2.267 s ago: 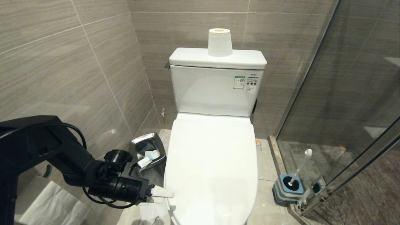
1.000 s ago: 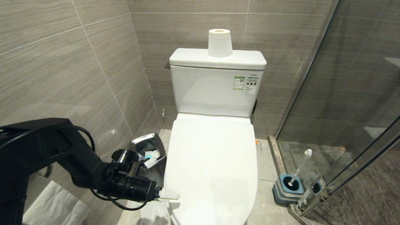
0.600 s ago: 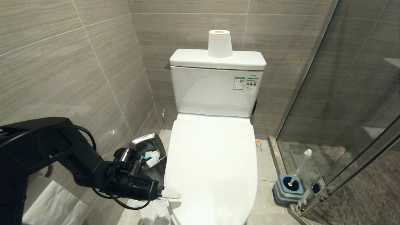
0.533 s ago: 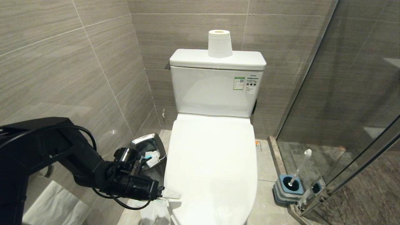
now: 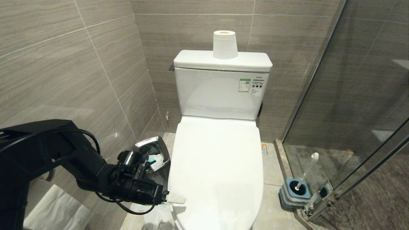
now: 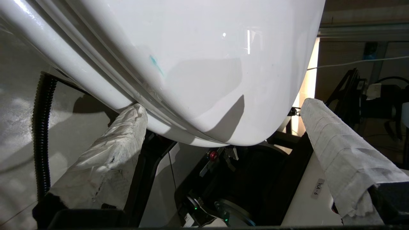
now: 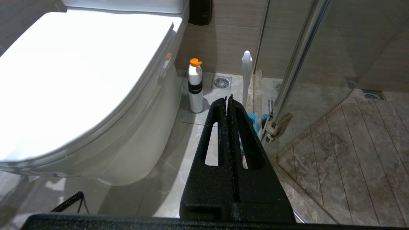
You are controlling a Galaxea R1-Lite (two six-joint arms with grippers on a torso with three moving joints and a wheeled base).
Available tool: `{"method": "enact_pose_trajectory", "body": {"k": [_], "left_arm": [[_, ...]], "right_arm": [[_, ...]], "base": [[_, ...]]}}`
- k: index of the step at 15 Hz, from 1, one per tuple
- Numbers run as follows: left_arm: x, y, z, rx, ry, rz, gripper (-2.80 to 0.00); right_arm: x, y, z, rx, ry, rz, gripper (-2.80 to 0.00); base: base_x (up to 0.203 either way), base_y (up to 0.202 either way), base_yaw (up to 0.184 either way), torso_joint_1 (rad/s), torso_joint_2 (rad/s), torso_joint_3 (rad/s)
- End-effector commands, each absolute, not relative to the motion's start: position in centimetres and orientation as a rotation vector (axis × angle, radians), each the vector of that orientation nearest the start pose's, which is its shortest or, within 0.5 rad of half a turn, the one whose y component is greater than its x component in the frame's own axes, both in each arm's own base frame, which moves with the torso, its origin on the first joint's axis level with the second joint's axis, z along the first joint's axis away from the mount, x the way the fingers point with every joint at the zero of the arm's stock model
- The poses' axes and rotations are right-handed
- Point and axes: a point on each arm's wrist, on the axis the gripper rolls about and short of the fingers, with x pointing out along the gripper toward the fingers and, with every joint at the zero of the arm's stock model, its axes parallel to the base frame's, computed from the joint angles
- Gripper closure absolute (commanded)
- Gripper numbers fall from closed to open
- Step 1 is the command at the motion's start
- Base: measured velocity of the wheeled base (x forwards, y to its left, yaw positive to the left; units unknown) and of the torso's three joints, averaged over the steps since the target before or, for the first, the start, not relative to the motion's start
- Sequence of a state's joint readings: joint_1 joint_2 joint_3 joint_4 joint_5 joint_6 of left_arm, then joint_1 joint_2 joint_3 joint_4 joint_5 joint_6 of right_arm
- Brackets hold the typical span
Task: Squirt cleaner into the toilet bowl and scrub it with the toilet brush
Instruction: Use the left hand to lift the toilet lid slightly
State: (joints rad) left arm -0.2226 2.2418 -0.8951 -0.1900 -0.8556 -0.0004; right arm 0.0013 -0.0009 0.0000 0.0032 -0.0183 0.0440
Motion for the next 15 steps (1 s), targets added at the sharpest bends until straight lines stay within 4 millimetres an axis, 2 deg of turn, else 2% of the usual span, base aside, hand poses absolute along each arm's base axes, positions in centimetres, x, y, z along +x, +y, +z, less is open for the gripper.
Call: {"method": "enact_pose_trajectory", "body": {"k": [1, 15], "left_arm": [[32.4, -9.2, -0.3, -0.395, 1.148, -0.977, -2.8], [32.3, -9.2, 1.7, -0.542, 1.123, -1.099, -2.8]], "right_arm": [[-2.3, 0.0, 7.5, 0.044, 0.004, -0.017, 0.0], [-2.3, 0.0, 7.5, 0.044, 0.004, -0.017, 0.0]], "base": [[0.0, 0.0, 0.0, 0.0, 0.0, 0.0], [0.0, 0.0, 0.0, 0.0, 0.0, 0.0]]}}
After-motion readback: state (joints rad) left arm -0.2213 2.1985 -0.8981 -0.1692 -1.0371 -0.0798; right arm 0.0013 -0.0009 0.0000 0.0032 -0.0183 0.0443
